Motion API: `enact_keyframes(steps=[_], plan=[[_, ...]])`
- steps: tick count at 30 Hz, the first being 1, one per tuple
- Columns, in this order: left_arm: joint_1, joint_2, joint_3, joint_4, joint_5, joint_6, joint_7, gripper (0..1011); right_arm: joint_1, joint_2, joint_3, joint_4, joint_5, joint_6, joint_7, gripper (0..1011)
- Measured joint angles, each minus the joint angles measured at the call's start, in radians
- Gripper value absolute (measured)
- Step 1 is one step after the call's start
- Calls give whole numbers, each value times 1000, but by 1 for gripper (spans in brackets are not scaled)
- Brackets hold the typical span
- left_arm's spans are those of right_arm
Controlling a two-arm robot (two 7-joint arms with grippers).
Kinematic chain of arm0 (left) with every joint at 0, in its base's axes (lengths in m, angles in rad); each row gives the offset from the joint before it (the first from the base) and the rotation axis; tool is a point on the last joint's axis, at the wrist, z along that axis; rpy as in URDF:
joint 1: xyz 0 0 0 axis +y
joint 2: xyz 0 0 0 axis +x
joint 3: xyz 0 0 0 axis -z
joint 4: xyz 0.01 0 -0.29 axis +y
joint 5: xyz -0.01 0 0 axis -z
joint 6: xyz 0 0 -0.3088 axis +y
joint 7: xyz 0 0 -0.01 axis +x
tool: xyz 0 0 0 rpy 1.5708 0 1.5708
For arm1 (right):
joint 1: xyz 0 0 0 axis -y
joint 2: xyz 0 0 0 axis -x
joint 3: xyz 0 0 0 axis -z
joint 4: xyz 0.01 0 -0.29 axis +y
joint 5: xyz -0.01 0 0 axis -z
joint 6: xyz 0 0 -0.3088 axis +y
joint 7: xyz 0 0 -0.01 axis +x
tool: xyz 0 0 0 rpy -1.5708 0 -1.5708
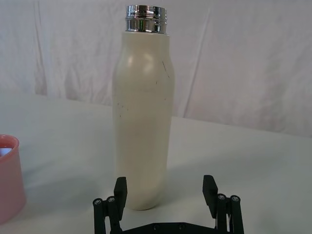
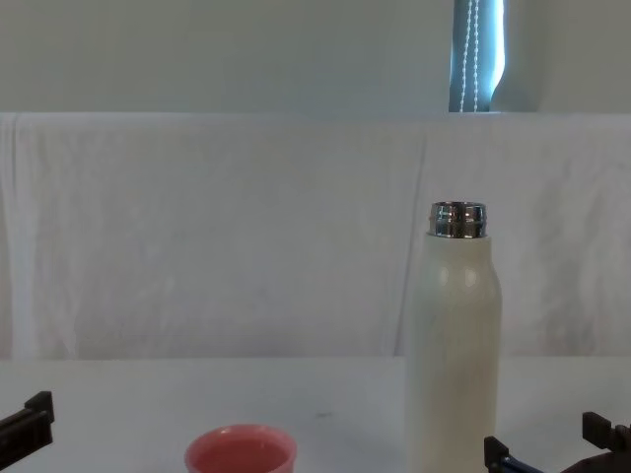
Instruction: Grasp the thermos with one hand and pour water into the cup lid.
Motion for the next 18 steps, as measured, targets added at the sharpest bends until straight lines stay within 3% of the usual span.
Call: enact_keyframes(steps=[18], plan=[[0,0,0,0,0,0,0,1001,0,0,0,0,0,0,0,1001]])
